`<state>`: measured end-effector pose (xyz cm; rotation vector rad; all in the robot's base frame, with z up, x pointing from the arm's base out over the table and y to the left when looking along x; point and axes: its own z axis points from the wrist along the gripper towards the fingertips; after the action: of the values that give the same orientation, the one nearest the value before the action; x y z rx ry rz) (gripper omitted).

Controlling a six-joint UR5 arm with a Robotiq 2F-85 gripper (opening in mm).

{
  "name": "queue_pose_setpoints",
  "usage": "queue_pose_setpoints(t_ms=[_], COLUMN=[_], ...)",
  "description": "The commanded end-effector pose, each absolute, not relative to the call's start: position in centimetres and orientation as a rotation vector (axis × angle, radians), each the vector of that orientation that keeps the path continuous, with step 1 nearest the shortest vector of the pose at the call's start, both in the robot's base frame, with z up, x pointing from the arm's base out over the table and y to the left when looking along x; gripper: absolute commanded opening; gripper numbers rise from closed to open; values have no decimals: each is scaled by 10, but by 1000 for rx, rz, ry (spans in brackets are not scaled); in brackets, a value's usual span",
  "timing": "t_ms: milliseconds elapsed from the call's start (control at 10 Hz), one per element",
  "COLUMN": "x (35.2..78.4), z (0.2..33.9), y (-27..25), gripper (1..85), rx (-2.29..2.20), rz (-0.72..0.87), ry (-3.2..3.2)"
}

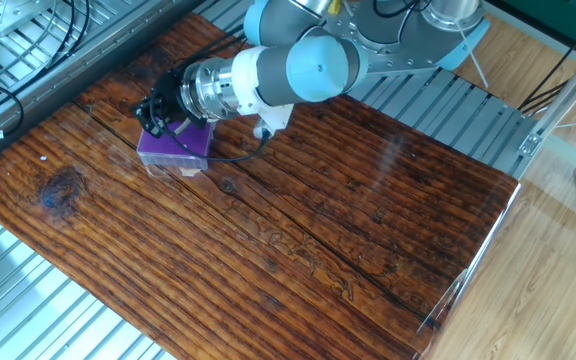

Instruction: Insert a small pipette tip into the holder for small pipette tips

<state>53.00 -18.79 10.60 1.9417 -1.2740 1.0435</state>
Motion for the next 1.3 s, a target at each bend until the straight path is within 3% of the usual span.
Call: queue_pose_setpoints(t_ms=[0,1200], x=[524,523], z=[103,86], y=[-184,-186], gripper=[10,10], rx=[1894,1840], rz=[1043,1074], ry=[-1310,-1314])
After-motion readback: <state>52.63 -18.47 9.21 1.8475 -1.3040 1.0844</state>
